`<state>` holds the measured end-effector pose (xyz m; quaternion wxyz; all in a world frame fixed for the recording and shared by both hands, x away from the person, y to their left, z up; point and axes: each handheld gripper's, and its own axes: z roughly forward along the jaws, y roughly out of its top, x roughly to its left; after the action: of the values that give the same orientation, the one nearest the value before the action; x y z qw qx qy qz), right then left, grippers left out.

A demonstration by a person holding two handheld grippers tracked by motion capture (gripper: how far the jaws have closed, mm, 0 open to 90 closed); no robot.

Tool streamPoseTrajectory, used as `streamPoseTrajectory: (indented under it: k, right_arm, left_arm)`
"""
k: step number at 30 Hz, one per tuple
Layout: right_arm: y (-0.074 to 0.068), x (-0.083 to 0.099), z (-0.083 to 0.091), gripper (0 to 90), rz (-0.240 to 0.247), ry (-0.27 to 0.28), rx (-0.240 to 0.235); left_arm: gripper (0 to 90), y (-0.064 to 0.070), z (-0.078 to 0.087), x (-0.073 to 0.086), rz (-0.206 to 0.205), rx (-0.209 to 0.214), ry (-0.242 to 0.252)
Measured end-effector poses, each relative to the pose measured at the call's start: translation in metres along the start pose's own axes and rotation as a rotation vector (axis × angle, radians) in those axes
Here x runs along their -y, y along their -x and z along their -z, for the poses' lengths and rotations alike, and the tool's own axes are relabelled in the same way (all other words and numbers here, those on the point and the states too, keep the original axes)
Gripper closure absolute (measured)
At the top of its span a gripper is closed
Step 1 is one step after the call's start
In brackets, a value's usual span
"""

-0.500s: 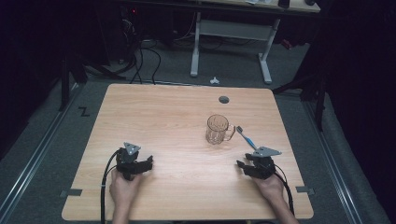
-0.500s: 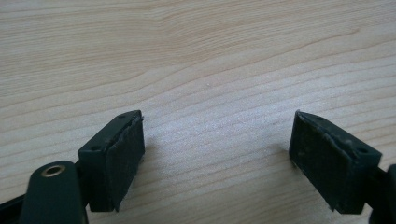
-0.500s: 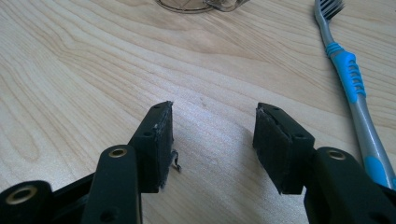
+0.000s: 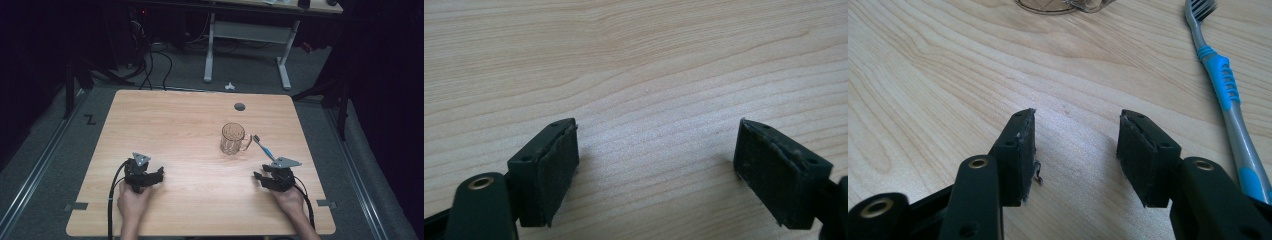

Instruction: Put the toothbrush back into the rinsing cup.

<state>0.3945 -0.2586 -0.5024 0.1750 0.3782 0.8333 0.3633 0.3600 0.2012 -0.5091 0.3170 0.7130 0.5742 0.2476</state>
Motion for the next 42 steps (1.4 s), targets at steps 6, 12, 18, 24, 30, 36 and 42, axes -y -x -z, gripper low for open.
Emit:
streamPoseTrajectory:
  k: [6, 12, 18, 24, 30, 36, 42]
  right_arm:
    - [-0.001, 0.000, 0.000, 51.6, 0.001, 0.000, 0.005]
    - [0.000, 0.000, 0.001, 53.7, -0.012, 0.002, 0.006]
    - [-0.001, 0.001, 0.002, 56.8, -0.021, 0.004, 0.024]
    - [0.000, 0.002, 0.003, 59.5, -0.045, 0.008, 0.023]
    - [0.000, 0.002, 0.010, 60.7, -0.032, 0.024, 0.029]
    - [-0.001, 0.004, 0.016, 61.5, -0.031, 0.023, 0.030]
    - [0.001, 0.006, 0.020, 62.8, -0.025, 0.021, 0.020]
  left_arm:
    - [18.7, 0.000, 0.000, 0.000, 0.000, 0.000, 0.001]
    - [18.6, 0.000, 0.000, 0.000, 0.000, 0.000, 0.001]
    - [18.7, 0.000, 0.000, 0.000, 0.000, 0.000, 0.001]
    - [18.7, 0.000, 0.000, 0.000, 0.001, 0.000, 0.000]
    - [18.6, 0.000, 0.000, 0.000, 0.001, 0.000, 0.001]
    - [18.7, 0.000, 0.000, 0.000, -0.001, 0.000, 0.000]
    - [18.6, 0.000, 0.000, 0.000, -0.002, 0.000, 0.000]
